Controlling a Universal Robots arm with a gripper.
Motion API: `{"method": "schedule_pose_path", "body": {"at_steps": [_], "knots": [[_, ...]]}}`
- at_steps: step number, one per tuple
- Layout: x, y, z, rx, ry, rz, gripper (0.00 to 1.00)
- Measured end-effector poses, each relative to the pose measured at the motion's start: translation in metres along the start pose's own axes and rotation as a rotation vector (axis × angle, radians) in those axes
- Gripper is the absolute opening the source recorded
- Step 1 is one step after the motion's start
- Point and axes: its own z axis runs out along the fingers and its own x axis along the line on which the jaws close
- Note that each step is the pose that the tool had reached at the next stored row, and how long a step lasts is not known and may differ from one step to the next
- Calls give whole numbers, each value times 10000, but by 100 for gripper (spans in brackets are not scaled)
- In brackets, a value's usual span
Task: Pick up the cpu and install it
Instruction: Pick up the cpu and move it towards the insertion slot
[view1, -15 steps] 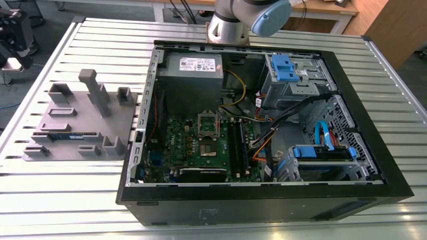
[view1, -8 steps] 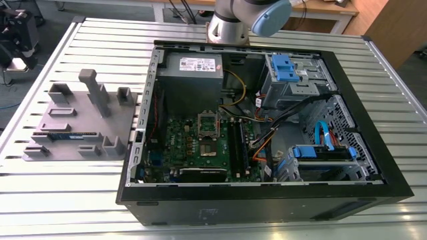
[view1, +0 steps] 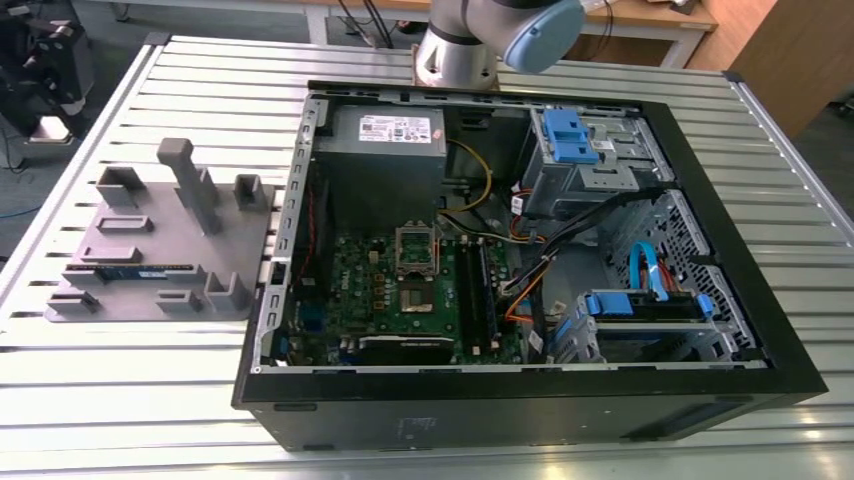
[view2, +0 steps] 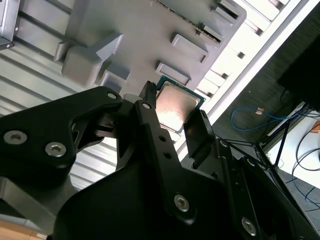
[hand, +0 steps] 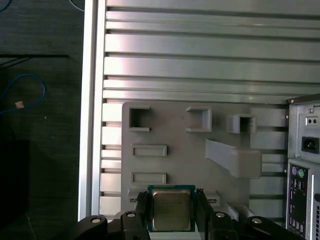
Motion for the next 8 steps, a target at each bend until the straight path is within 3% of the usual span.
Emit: {"method": "schedule_pose_path", "body": {"at_steps": [8], "knots": [[-137,-2,3,0,0,-1,47]]}}
